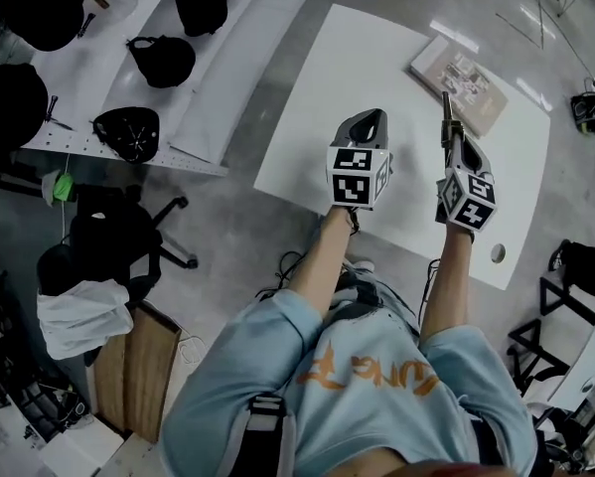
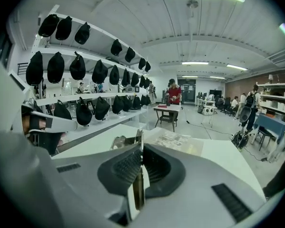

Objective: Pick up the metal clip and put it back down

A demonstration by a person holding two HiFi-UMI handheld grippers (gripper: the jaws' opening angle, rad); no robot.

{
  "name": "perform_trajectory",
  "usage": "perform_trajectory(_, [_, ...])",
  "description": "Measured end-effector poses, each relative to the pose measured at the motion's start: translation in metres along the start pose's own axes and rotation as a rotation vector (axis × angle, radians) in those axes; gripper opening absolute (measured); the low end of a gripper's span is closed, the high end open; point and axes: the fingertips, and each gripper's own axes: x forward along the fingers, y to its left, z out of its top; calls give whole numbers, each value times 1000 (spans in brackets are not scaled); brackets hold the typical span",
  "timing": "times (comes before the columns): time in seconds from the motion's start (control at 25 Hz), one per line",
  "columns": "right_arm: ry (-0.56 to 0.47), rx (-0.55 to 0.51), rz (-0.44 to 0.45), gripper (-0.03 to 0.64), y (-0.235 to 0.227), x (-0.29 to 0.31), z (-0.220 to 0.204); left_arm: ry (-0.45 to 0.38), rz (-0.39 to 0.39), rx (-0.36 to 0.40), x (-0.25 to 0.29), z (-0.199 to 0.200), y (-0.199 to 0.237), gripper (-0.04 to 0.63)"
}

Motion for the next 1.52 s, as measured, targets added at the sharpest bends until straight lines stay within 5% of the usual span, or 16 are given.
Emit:
perform_trajectory(0.76, [42,-123,146,29,98,161,49,-38,119,-77,60,52,146,9])
perform_trajectory(1.52, [94,-329,209,29,154,292,66,25,102,-76,120,43,200,9])
